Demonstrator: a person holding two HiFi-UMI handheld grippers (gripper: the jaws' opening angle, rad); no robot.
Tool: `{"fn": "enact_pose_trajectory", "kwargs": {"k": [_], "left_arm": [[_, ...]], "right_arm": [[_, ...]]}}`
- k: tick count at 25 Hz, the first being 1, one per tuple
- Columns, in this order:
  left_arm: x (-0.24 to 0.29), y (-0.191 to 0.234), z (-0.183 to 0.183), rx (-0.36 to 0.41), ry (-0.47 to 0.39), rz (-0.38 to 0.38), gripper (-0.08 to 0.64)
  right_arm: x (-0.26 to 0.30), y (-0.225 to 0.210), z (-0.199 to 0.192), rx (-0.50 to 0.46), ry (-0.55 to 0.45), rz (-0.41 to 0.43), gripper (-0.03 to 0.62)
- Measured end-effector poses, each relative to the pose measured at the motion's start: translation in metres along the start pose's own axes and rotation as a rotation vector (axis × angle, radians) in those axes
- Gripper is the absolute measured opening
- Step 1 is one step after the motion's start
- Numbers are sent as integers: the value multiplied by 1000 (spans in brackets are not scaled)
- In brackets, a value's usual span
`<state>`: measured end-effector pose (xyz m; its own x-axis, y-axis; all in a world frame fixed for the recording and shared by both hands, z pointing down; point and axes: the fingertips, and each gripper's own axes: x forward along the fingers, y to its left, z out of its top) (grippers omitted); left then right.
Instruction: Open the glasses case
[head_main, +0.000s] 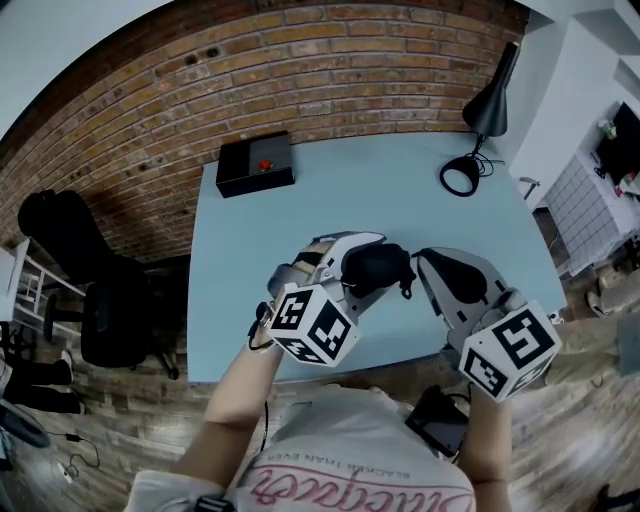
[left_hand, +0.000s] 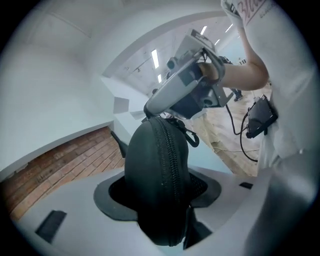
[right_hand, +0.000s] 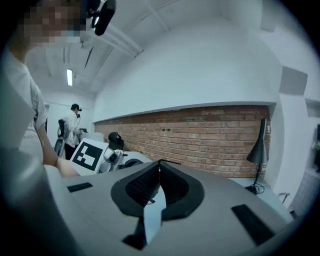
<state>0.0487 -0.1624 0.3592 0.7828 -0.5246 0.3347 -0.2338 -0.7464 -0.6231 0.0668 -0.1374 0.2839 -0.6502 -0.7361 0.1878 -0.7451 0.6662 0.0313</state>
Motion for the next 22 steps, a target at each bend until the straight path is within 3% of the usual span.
{"fn": "enact_pose_trajectory", "kwargs": {"k": [8, 13, 17, 19, 22], "left_arm": [[-9, -1, 19, -41, -121, -41, 252], [-22, -3, 33, -93, -251, -94, 251], [-45, 7, 75, -196, -497, -141, 251], [-42, 16, 80, -209, -484, -110, 250], [-30, 19, 66, -147, -369, -87, 252]], "right_arm": [[2, -19, -12, 163, -29, 52, 21], [1, -17, -19, 310, -57, 164, 20], [21, -14, -67, 210, 150, 106, 17], [29, -5, -72, 247, 131, 134, 17], [25, -10, -55, 276, -3, 118, 18]]}}
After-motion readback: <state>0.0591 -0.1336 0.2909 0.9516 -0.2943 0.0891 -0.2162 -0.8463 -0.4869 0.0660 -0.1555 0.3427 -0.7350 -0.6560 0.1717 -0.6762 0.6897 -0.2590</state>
